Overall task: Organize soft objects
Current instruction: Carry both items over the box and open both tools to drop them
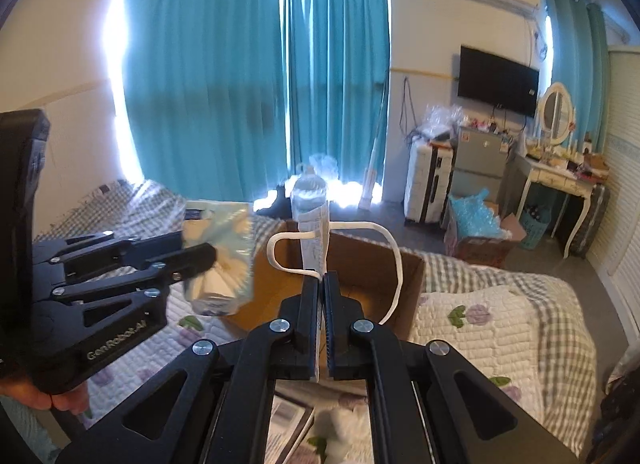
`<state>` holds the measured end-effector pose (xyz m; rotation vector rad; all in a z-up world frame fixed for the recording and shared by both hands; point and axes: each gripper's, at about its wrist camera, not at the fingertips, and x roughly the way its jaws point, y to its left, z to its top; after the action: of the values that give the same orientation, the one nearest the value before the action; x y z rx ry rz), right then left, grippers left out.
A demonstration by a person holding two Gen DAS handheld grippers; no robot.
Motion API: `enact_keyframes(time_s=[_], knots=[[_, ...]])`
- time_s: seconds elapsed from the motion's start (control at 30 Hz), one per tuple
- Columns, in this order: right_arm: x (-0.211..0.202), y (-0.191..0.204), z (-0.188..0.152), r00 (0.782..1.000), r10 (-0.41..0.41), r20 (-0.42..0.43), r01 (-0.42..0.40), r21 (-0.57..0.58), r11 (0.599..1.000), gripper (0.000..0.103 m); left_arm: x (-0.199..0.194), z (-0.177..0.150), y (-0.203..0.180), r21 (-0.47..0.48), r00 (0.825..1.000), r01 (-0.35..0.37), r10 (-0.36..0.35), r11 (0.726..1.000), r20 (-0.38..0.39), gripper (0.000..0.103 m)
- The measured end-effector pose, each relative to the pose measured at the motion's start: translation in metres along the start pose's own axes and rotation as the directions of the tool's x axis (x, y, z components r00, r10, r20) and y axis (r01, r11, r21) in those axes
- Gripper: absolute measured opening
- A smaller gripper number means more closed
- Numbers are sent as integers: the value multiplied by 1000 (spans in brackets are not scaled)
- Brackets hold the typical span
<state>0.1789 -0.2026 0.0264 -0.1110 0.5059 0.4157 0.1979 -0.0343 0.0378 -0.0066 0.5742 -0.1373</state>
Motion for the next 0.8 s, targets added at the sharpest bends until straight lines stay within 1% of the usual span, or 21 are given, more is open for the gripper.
enact_keyframes(time_s=[0.07, 0.13, 0.23, 0.3, 0.37, 0.4, 0.43, 0.47, 0.5, 0.53, 0.57, 0.7, 0.77, 0.8], knots=[[26, -8, -5, 999, 15, -36, -14, 11, 1000, 3, 28, -3, 1, 16, 999, -22, 23, 1000, -32, 18], [54, -17, -14, 997, 23, -75, -21, 31, 999, 3, 54, -7, 3, 27, 997, -27, 28, 999, -68, 19], [92, -36, -30, 991, 59, -118, -48, 94, 994, 3, 76, -15, -1, 51, 995, -22, 27, 998, -94, 21], [112, -48, -39, 989, 52, -136, -37, 116, 993, 3, 92, -23, -3, 77, 993, -23, 32, 997, -115, 24], [123, -57, -45, 989, 32, -146, -13, 130, 991, 3, 98, -29, -9, 85, 991, -15, 25, 996, -129, 26], [126, -61, -47, 988, 27, -151, -6, 138, 990, 5, 101, -32, -11, 90, 991, -23, 34, 996, -131, 27], [127, -64, -49, 988, 18, -154, 5, 146, 989, 15, 102, -34, -13, 96, 990, -31, 44, 995, -134, 34], [126, -67, -49, 988, 8, -154, 16, 152, 988, 24, 103, -35, -16, 103, 989, -49, 63, 993, -137, 43], [123, -70, -49, 989, 0, -147, 23, 156, 988, 42, 104, -35, -17, 104, 987, -70, 84, 992, -137, 49], [118, -73, -48, 991, -6, -133, 27, 160, 987, 48, 103, -35, -18, 101, 986, -79, 93, 992, -137, 57], [110, -76, -45, 993, -11, -113, 30, 167, 986, 48, 100, -34, -18, 94, 987, -82, 94, 992, -134, 59], [78, -80, -34, 996, -42, -83, 57, 182, 982, 48, 71, -28, -21, 86, 991, -81, 89, 993, -96, 62], [55, -75, -26, 995, -64, -70, 75, 164, 984, 54, 46, -22, -26, 96, 993, -93, 100, 991, -66, 68], [41, -71, -21, 995, -76, -62, 85, 149, 985, 58, 34, -20, -27, 98, 994, -97, 102, 990, -50, 74]])
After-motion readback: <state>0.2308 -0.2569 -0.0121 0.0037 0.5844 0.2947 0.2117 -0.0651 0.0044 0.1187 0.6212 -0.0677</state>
